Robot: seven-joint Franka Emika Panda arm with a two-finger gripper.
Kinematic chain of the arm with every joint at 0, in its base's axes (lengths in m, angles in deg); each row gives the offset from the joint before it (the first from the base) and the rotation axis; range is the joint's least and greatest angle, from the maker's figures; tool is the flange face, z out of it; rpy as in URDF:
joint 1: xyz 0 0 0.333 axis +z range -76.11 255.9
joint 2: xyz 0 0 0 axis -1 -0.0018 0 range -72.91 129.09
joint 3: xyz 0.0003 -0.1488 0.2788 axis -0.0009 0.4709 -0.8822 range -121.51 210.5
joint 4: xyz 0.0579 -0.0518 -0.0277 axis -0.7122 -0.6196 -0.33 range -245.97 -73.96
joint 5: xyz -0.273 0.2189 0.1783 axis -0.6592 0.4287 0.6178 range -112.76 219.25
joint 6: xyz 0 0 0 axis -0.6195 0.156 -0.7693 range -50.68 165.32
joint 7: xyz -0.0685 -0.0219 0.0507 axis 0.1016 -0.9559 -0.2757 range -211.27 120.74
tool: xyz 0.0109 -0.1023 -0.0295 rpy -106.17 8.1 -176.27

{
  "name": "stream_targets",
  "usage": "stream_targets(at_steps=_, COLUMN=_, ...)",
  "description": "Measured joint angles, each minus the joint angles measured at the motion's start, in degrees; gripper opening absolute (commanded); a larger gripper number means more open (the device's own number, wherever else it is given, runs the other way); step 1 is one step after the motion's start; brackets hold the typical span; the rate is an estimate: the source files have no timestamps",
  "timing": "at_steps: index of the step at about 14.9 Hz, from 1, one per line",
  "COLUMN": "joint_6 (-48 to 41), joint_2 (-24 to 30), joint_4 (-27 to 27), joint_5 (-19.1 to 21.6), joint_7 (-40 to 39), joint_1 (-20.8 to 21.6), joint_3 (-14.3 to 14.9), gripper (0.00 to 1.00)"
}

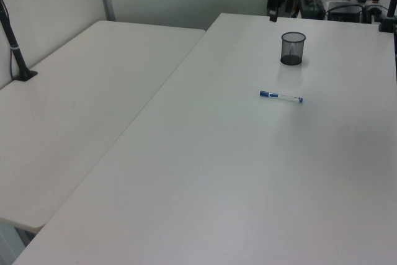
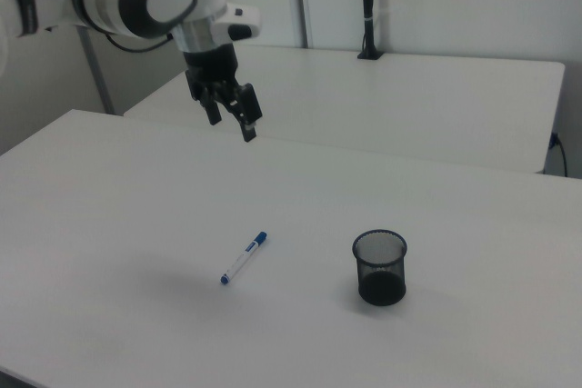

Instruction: Remove the marker

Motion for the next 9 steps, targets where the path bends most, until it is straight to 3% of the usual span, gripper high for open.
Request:
stream_targets(at_steps=5, joint_6=-5.61, joint_2=3.93, joint_4=-0.47, joint_5=0.00, joint_7=-0.25, joint_1=0.01, joint_3=-0.01, gripper=1.00)
stream_targets(at_steps=9, joint_6=-5.61, joint_2=3.65, joint_4=-0.78, joint_5=0.00, joint_7=-12.84, joint_1=-0.80, joint_3=-0.01, gripper=1.00)
